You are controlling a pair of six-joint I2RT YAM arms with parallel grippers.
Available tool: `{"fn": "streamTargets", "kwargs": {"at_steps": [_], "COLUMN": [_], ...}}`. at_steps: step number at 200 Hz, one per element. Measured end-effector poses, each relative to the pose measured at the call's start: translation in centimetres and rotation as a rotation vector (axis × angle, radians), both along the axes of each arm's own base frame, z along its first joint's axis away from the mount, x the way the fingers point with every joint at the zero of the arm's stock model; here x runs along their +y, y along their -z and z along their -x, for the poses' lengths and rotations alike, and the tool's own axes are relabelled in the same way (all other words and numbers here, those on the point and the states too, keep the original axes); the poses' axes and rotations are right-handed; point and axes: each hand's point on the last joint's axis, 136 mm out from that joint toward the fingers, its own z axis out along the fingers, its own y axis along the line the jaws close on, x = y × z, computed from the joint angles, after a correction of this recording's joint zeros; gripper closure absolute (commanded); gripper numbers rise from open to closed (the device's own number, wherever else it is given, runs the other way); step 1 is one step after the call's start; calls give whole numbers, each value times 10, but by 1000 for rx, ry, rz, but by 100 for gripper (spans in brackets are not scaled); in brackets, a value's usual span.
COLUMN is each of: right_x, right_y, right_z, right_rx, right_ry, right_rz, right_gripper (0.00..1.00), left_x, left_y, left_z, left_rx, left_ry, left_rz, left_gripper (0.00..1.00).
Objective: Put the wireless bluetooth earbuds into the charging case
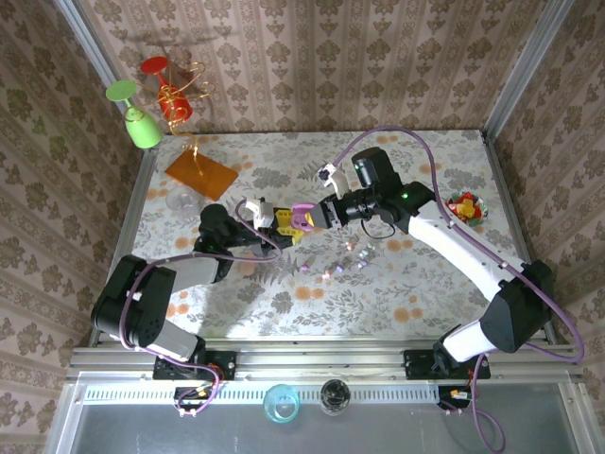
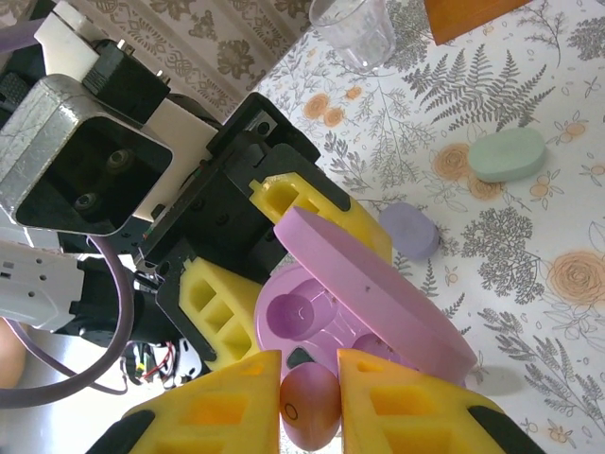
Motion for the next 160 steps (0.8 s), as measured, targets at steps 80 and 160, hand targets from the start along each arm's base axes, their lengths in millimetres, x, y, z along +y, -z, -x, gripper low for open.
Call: {"fn": "streamTargets", "kwargs": {"at_steps": [80,160], "right_x": [1,2], "right_y": [4,4], "right_z": [-2,-3], "right_rx": [-35,-62], "right_ry": [-16,-23], "right_rz": [21,29], "right_gripper": [76,72], "left_x": [0,0], "left_y": [1,0], "left_z": [0,0], "left_rx": [35,51], "left_ry": [1,4], "left_rz": [-2,0], "left_gripper": [72,72]}}
